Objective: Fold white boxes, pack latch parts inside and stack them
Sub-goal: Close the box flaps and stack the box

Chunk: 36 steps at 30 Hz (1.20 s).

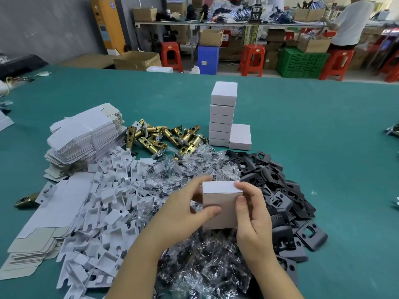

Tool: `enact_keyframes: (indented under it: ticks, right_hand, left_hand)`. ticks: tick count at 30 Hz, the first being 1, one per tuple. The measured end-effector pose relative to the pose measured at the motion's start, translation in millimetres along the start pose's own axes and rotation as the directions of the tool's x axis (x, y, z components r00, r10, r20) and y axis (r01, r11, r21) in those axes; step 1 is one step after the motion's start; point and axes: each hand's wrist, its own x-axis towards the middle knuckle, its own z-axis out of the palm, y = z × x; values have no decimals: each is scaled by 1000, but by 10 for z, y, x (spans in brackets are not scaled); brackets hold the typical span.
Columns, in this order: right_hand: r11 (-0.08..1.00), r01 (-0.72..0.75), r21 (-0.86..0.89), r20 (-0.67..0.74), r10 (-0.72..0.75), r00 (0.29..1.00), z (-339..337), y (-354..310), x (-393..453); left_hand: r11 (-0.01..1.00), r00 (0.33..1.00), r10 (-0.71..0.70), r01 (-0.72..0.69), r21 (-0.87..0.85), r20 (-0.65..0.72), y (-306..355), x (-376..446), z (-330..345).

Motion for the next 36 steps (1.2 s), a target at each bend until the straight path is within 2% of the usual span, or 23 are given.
enact_keyframes:
  ticks: [2, 5, 8, 10, 12, 14, 16, 18, 20, 23, 26, 28, 30, 33, 36]
  right_hand:
    - [999, -17, 41, 2, 17, 1000, -10, -20, 4]
    - [970, -55, 236, -23, 62, 998, -34, -45, 5]
    - [974, -11, 226, -131, 41, 991, -97, -111, 28]
    - [977, -68, 203, -147, 99, 984, -133, -155, 51]
    - [928, -243, 281, 0, 254, 967, -139, -211, 71]
    - [817, -447, 364, 197, 402, 894, -135, -281, 100]
    - [711, -572, 409, 314, 479, 820, -143, -365, 134]
    - [655, -628, 420, 312, 546, 777, -159, -420, 172]
    - [655, -644, 395, 256, 594, 762, -173, -413, 200]
    - [657, -622, 426, 144, 630, 763, -218, -402, 310]
    - [679, -581, 449, 13, 645, 764, -344, -334, 611]
    - [744, -567, 355, -47, 620, 784, -405, -244, 912]
    - [791, -563, 239, -110, 598, 794, -392, -120, 1254]
    - [817, -568, 97, -199, 575, 794, -299, 138, 1803]
    - [810, -586, 40, -249, 576, 779, -120, 470, 2246]
  left_hand:
    - [1000, 1000, 6, -6, 16, 17, -10, 2, 0]
    - [1000, 998, -6, 5, -27, -56, 23, -8, 0]
    - [995, 973, 25, -47, -92, -228, 59, -10, -40]
    - [990, 935, 90, -121, -69, -344, 54, -3, -54]
    - [978, 896, 196, -208, 13, -399, 63, 1, -31]
    - [946, 860, 324, -285, 155, -395, 70, 19, 17]
    - [880, 816, 456, -353, 317, -355, 90, 32, 76]
    - [813, 775, 551, -415, 408, -310, 80, 36, 152]
    - [774, 756, 595, -445, 451, -274, 58, 51, 230]
    - [836, 801, 508, -372, 403, -316, 37, 106, 288]
    - [918, 873, 294, -146, 369, -388, -33, 189, 264]
    - [958, 921, 113, -2, 285, -373, -145, 237, 276]
    - [971, 939, -10, 91, 220, -343, -256, 276, 302]
    - [976, 941, -59, 125, 179, -333, -356, 334, 351]
    - [971, 943, -34, 110, 212, -330, -430, 361, 384]
